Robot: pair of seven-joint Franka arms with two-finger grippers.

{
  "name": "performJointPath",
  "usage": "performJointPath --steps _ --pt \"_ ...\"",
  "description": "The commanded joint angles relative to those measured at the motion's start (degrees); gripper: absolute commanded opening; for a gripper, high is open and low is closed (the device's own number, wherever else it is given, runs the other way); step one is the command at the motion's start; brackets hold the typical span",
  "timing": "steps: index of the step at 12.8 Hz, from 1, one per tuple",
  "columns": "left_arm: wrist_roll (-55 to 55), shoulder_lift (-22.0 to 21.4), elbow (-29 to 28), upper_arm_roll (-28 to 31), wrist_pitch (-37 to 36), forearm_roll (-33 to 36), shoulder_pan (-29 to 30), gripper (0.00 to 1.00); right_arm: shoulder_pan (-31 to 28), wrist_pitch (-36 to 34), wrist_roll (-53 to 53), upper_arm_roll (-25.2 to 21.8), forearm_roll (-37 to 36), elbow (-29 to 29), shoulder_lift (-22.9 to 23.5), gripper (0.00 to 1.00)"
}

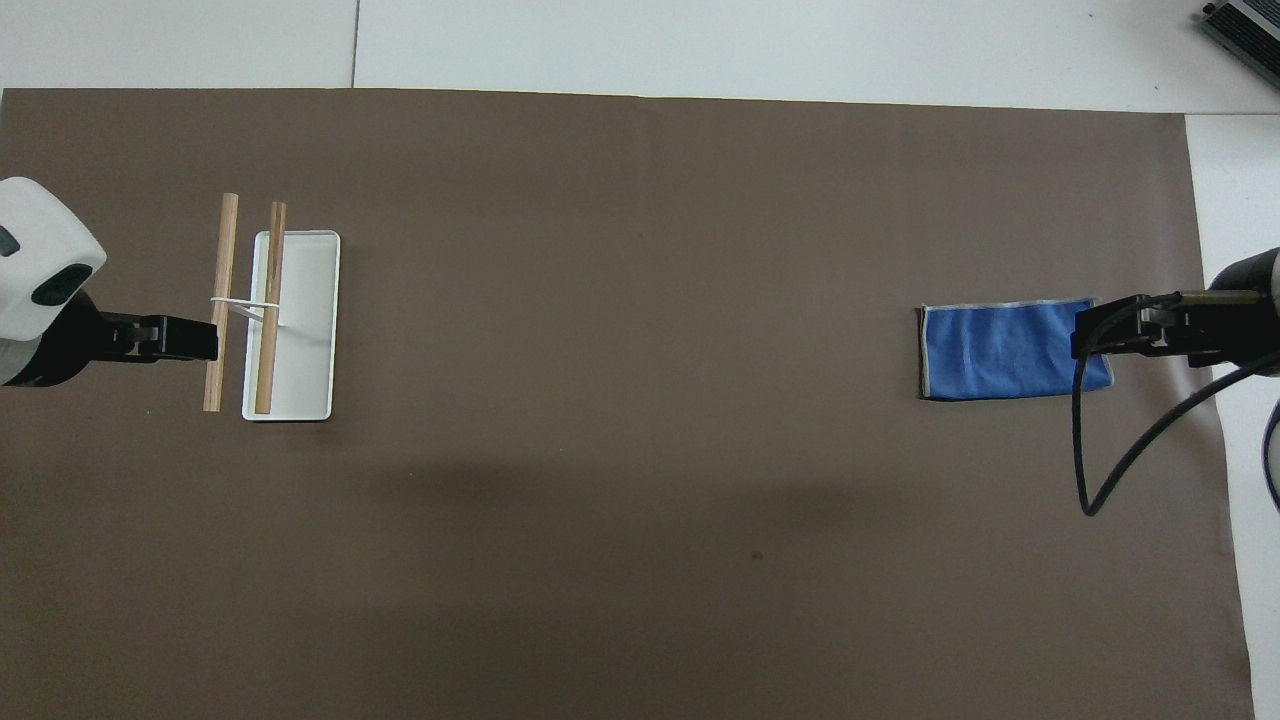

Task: Right arm passes towel to left arm to hang

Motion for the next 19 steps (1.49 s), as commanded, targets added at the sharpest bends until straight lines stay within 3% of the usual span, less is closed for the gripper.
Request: performJointPath --steps 1,14,19 --pt "-0.06 -1.20 -1.39 -0.25 0.22 -0.57 0.56 1.00 -0.48 0.44 -1.38 0.10 -0.84 -1.58 -1.36 1.00" --pt "-0.06 -1.20 -1.39 -0.16 0.22 -0.57 0.56 1.00 -0.84 -0.17 -1.65 -0.51 0.21 -1.32 -1.36 1.00" --pt "-0.06 -1.20 -1.39 -0.25 0.22 -0.57 0.56 1.00 -1.97 4.46 -1.64 -0.60 0.21 -4.64 -2.23 1.00"
